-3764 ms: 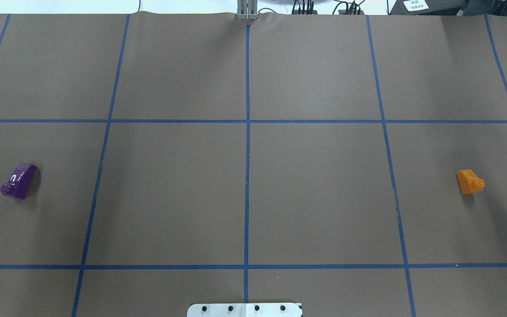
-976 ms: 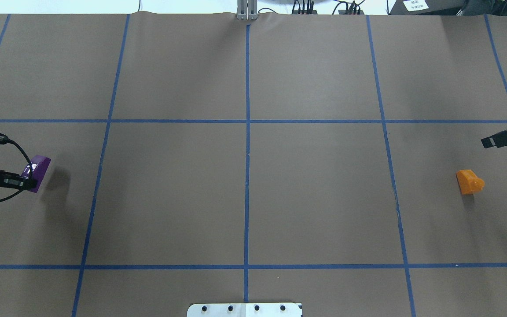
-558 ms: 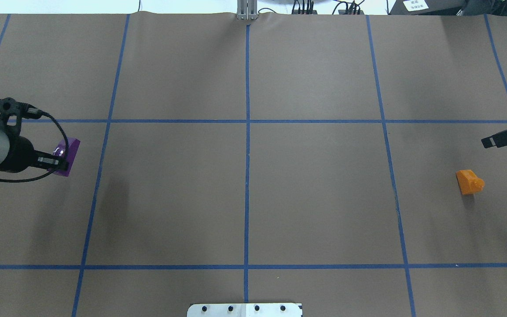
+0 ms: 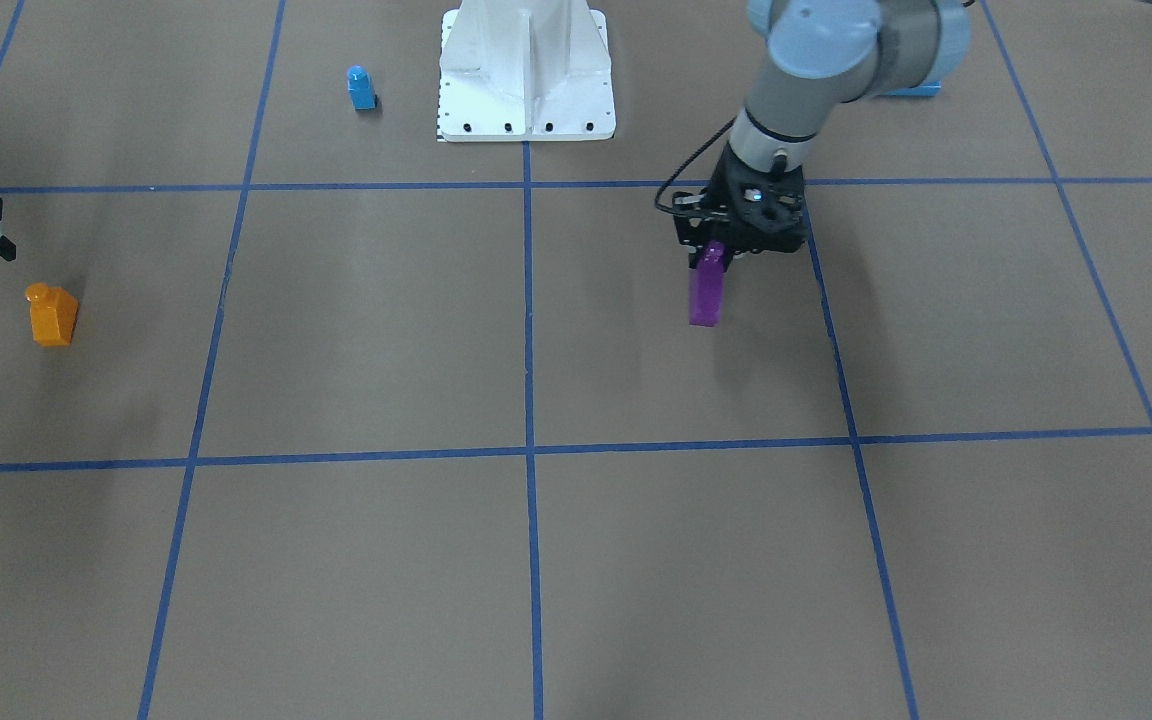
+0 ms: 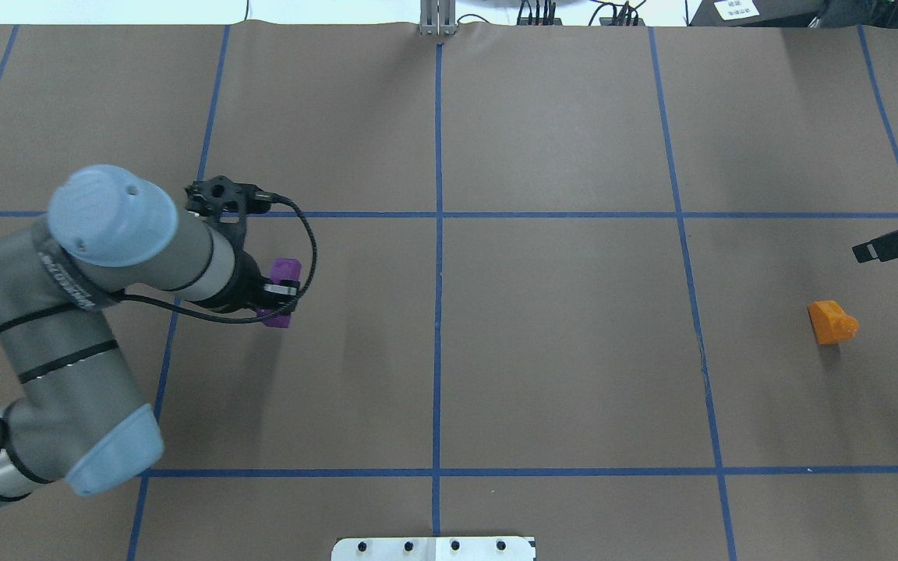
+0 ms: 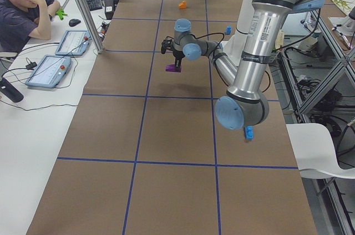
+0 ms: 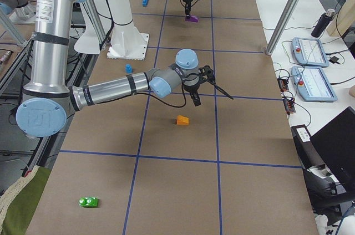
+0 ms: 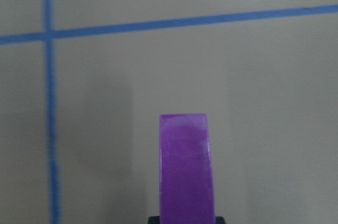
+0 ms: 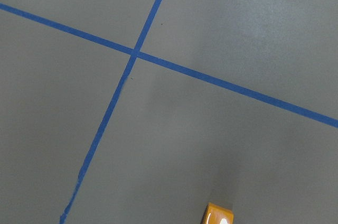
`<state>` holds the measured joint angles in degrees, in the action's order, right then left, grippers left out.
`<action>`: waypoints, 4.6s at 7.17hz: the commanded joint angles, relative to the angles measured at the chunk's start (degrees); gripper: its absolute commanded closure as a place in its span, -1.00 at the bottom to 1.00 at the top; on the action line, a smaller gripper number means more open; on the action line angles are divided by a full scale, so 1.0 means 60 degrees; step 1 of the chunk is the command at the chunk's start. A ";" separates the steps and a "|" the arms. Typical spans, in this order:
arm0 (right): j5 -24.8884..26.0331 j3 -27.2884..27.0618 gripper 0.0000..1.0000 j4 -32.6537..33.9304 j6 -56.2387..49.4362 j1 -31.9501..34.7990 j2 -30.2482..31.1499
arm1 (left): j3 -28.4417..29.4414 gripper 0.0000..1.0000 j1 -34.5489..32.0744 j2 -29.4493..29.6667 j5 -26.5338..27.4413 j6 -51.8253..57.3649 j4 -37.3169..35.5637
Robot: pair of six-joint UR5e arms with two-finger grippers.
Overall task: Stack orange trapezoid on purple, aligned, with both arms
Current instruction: 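Carry the purple block with the left gripper to the table center, then lower the purple block onto the table and open the left gripper, then withdraw the left gripper while the right gripper grasps the orange trapezoid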
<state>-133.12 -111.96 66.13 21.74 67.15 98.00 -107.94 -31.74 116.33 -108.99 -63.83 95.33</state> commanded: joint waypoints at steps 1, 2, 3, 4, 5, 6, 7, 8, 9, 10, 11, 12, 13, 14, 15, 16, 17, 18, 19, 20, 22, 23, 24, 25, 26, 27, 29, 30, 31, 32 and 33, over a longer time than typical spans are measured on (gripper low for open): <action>0.0023 0.0013 -1.00 0.0008 0.0010 0.0000 -0.0015 | 0.2173 1.00 0.0761 0.2486 0.0573 -0.0785 -0.0288; -0.0006 0.0013 -1.00 0.0008 0.0010 0.0000 -0.0015 | 0.3054 1.00 0.0879 0.3178 0.0573 -0.0832 -0.0259; -0.0006 0.0013 -1.00 0.0008 0.0010 0.0000 -0.0015 | 0.3672 1.00 0.0967 0.3620 0.0660 -0.1050 -0.0229; -0.0006 0.0013 -1.00 0.0008 0.0010 0.0000 -0.0015 | 0.3750 1.00 0.1128 0.3639 0.0922 -0.1066 -0.0215; 0.0008 0.0013 -1.00 0.0008 0.0010 0.0000 -0.0015 | 0.3780 1.00 0.1202 0.3624 0.0968 -0.1081 -0.0229; 0.0023 0.0013 -1.00 0.0008 0.0010 0.0000 -0.0044 | 0.3809 1.00 0.1202 0.3639 0.0968 -0.1081 -0.0215; 0.0037 0.0013 -1.00 0.0008 0.0010 -0.0014 -0.0044 | 0.3810 1.00 0.1231 0.3653 0.0968 -0.1096 -0.0214; 0.0038 0.0013 -1.00 0.0008 0.0010 -0.0014 -0.0044 | 0.3839 1.00 0.1232 0.3639 0.0968 -0.1096 -0.0229; 0.0052 0.0013 -1.00 0.0008 0.0010 -0.0014 -0.0044 | 0.3911 1.00 0.1232 0.3639 0.0968 -0.1081 -0.0215; 0.0052 0.0013 -1.00 0.0008 0.0010 0.0000 -0.0044 | 0.3941 1.00 0.1232 0.3653 0.0968 -0.1081 -0.0214; 0.0052 0.0013 -1.00 0.0008 0.0010 0.0000 -0.0059 | 0.3941 1.00 0.1232 0.3653 0.0968 -0.1096 -0.0214; 0.0038 0.0013 -1.00 0.0008 0.0010 0.0000 -0.0059 | 0.3941 1.00 0.1275 0.3711 0.0968 -0.1096 -0.0229; 0.0009 0.0013 -1.00 0.0008 0.0010 0.0000 -0.0044 | 0.3941 1.00 0.1305 0.3726 0.0968 -0.1096 -0.0229; 0.0023 0.0013 -1.00 0.0008 0.0010 0.0000 -0.0059 | 0.3941 1.00 0.1305 0.3727 0.0983 -0.1096 -0.0229; 0.0023 0.0013 -1.00 0.0008 0.0010 0.0000 -0.0059 | 0.3956 1.00 0.1334 0.3712 0.0983 -0.1096 -0.0229; 0.0023 0.0013 -1.00 0.0008 0.0010 0.0000 -0.0059 | 0.3956 1.00 0.1349 0.3712 0.0983 -0.1096 -0.0229; 0.0023 0.0013 -1.00 0.0008 0.0010 0.0000 -0.0044 | 0.3956 1.00 0.1363 0.3712 0.0983 -0.1096 -0.0229; 0.0037 0.0013 -1.00 0.0008 0.0010 0.0000 -0.0059 | 0.3956 0.98 0.1378 0.3712 0.0983 -0.1096 -0.0215; 0.0038 0.0013 -1.00 0.0008 0.0010 0.0000 -0.0044 | 0.3956 0.62 0.1393 0.3712 0.0983 -0.1081 -0.0214; 0.0038 0.0013 -1.00 0.0008 0.0010 0.0000 -0.0044 | 0.3956 0.14 0.1422 0.3712 0.0983 -0.1081 -0.0214; 0.0052 0.0013 -1.00 0.0008 0.0010 0.0000 -0.0044 | 0.3941 -1.00 0.1437 0.3712 0.0983 -0.1066 -0.0214; 0.0052 0.0013 -1.00 0.0008 0.0010 0.0000 -0.0044 | 0.3898 -1.00 0.1422 0.3712 0.0983 -0.1052 -0.0214; 0.0023 0.0013 -1.00 0.0008 0.0082 0.0000 -0.0030 | 0.3680 -1.00 0.1364 0.3712 0.0997 -0.0994 -0.0272; 0.0052 -0.0002 -1.00 -0.0006 0.0837 0.0000 0.0014 | 0.3330 -1.00 0.1074 0.3610 0.0954 -0.0921 -0.0317; 0.0067 -0.0016 -0.98 -0.0007 0.1265 -0.0014 0.0188 | 0.2659 -1.00 0.0882 0.3305 0.0910 -0.0180 -0.0389; 0.0139 -0.0031 -0.97 -0.0253 0.1284 -0.0029 0.0640 | 0.1347 -1.00 0.0619 0.2417 0.0910 0.0987 -0.1275; 0.0358 0.0013 -0.93 -0.1815 0.2826 -0.0232 0.1505 | -0.0928 -1.00 -0.0853 0.0499 -0.0034 0.3753 -0.2467; 0.1099 0.0042 -0.93 -0.2026 0.3504 -0.0756 0.1538 | -0.1183 -1.00 -0.1994 -0.0381 -0.1058 0.5377 -0.2456; 0.1904 0.0144 -0.94 -0.2086 0.3975 -0.1400 0.1523 | -0.1330 -1.00 -0.3238 -0.1390 -0.1648 0.7467 -0.2441; 0.2188 0.0565 -0.94 -0.2594 0.4037 -0.1681 0.1538 | -0.1317 -1.00 -0.4222 -0.1937 -0.2089 0.8851 -0.2441; 0.2626 0.1338 -0.97 -0.3716 0.4343 -0.2003 0.1523 | -0.1317 -1.00 -0.4711 -0.2247 -0.2224 0.9576 -0.2441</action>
<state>-120.71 -108.37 50.13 45.67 57.77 107.13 -115.59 -54.63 106.35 -120.13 -14.38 80.73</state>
